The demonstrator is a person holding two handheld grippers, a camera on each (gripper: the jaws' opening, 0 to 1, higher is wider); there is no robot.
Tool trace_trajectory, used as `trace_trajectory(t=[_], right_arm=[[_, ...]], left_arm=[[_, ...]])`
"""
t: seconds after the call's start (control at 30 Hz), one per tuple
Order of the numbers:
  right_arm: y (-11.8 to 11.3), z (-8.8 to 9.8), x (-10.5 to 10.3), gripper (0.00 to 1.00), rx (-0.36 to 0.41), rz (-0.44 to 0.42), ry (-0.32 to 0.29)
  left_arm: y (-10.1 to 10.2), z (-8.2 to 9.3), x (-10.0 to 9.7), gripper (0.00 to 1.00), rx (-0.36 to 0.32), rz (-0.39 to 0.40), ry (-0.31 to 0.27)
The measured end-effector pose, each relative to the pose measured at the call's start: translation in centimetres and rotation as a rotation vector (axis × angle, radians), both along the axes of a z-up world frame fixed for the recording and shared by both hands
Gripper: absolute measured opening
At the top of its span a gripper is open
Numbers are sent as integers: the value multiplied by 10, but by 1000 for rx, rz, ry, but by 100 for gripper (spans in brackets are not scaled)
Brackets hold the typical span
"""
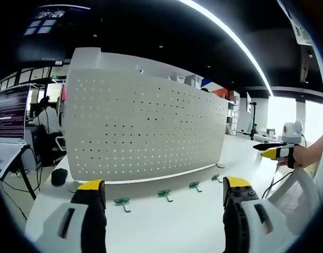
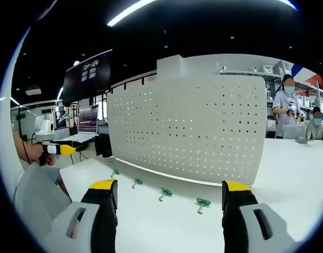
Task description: Insert the hook assembly into the mounting plate slot until the hook locks in place.
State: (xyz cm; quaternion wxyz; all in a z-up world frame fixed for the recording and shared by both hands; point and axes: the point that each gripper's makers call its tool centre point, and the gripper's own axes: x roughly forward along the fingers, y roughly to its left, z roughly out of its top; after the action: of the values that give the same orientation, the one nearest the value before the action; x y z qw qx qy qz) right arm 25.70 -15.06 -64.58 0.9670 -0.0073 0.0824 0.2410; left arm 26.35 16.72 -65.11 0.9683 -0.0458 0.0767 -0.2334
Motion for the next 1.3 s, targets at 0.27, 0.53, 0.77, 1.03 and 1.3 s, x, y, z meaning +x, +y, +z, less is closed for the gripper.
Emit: trace_trajectory(t=[0.27,0.53,0.77,1.03,1.3], right_arm=[[1,2,1,76,-8,9,-7],[3,2,3,75,-6,14,-6],[3,4,7,75,-3,15,-6],[4,4,12,75,-1,20,2],[10,3,15,74,-12,43,6]], left_arm=[[0,-2,0,94,8,-4,11],[-1,-3,3,94,26,-12,9],[0,-4,5,93,32,-15,16],[0,-12,8,90,79,-25,38],[-3,-20,12,88,101,-58,68]])
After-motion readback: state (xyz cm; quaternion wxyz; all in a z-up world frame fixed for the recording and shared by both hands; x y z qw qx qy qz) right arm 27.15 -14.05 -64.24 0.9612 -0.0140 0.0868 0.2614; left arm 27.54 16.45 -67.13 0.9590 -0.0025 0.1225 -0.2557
